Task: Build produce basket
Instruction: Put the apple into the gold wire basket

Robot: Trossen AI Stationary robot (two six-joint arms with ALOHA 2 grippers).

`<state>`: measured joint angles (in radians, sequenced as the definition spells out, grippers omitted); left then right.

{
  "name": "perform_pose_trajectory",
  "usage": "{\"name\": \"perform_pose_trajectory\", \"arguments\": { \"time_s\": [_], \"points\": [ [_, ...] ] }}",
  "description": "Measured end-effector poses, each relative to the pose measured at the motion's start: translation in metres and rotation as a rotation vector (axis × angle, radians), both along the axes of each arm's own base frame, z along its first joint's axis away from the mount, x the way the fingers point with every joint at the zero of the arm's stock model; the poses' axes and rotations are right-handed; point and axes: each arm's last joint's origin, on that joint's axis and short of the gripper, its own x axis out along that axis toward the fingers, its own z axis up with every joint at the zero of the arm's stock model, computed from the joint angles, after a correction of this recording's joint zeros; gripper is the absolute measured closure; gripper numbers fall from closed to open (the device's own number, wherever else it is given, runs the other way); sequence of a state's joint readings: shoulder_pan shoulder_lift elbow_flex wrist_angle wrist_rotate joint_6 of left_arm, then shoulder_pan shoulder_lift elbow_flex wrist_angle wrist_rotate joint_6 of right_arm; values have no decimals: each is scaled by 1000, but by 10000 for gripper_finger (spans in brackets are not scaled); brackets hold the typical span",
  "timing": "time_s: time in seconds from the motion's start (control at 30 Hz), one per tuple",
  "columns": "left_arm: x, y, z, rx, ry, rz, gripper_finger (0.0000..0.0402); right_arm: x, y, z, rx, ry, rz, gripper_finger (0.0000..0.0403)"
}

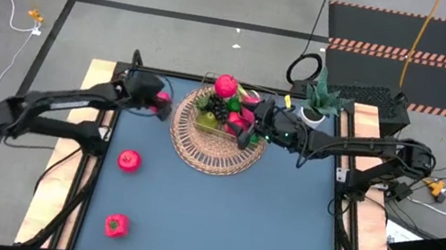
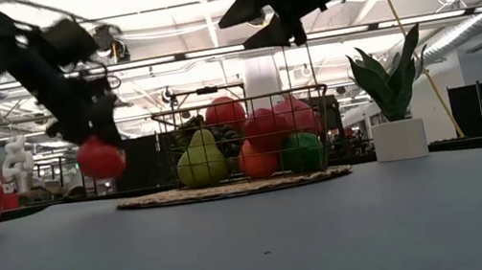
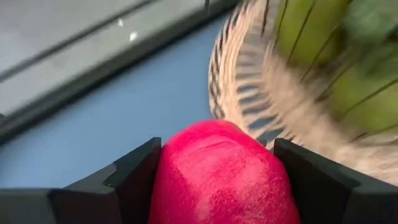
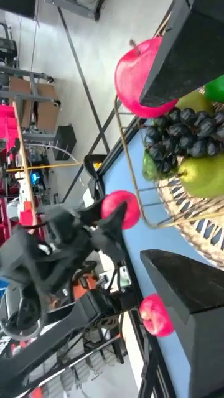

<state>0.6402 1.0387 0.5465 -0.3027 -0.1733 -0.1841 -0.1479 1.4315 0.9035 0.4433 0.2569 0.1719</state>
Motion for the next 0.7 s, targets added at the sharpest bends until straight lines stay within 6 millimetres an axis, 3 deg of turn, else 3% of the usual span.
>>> {"name": "perform_pose_trajectory", "arguments": {
  "time_s": [0.2,0.4,0.7],
  "points": [
    [-8,-33,46,107,-303,-174,108,5,12,1,21,-55,54,14],
    [-6,-66,84,185,-650,-478,100,20,25,-3,-6,-164,270,14],
    [18,-102,105,252,-894,-744,104,42,49,-22,-291,-266,394,14]
  ]
}}
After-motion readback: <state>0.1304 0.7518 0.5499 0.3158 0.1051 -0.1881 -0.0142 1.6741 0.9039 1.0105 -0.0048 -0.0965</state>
